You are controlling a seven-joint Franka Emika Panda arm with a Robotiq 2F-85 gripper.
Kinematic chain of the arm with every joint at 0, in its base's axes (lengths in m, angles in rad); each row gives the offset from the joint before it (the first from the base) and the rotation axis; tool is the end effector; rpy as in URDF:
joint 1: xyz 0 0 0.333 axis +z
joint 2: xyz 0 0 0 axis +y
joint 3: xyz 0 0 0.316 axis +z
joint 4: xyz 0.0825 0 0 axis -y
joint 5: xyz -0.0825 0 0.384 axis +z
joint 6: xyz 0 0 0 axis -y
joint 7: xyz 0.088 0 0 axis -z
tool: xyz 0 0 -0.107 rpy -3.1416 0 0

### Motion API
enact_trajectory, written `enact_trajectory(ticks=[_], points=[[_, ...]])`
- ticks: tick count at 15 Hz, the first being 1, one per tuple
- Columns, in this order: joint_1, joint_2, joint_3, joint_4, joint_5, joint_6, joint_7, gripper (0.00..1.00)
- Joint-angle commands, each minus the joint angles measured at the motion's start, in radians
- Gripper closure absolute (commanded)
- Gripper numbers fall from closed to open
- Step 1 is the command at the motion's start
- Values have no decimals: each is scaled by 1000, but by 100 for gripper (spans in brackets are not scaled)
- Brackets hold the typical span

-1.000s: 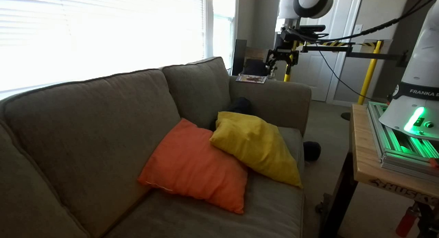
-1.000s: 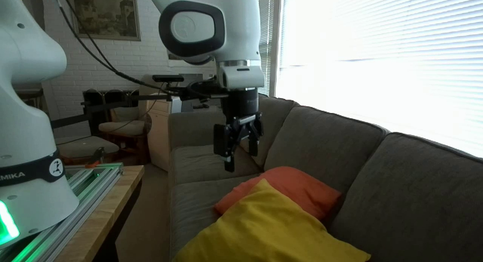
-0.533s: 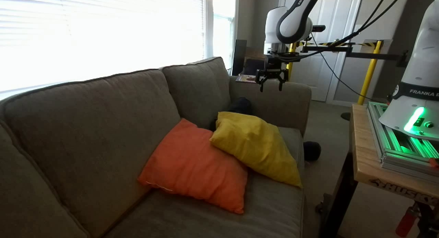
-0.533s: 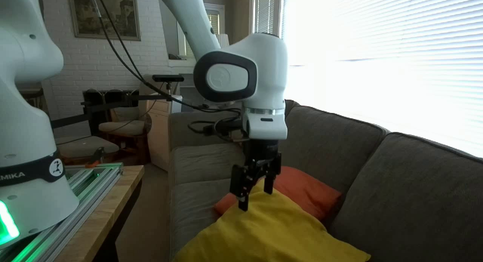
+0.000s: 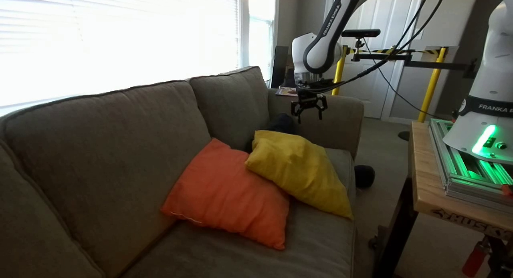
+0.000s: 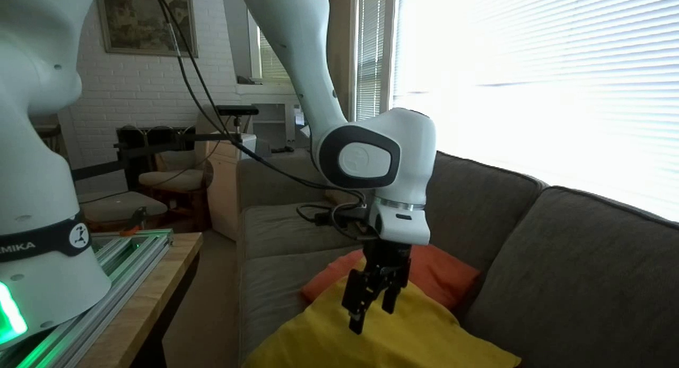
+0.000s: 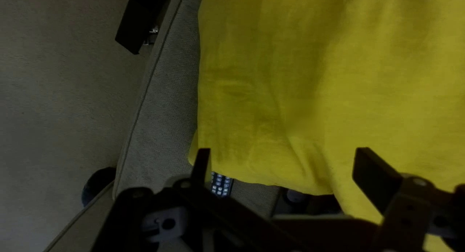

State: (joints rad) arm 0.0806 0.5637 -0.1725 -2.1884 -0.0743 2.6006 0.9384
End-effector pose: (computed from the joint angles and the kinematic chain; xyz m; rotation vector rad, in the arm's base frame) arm 0.5306 -0.0533 0.1174 2.6392 -1.3475 -0.1202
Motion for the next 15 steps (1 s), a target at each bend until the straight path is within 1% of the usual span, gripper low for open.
enact_trajectory(ticks=[1, 5, 9, 11, 15], points=[[16, 11, -14, 12, 16, -7, -10, 0], [24, 33, -22, 24, 8, -7, 2, 0], [25, 123, 17, 67, 33, 31, -16, 0], [51, 178, 26, 98, 45, 38, 5, 0], [105, 279, 11, 189, 46, 22, 34, 0]])
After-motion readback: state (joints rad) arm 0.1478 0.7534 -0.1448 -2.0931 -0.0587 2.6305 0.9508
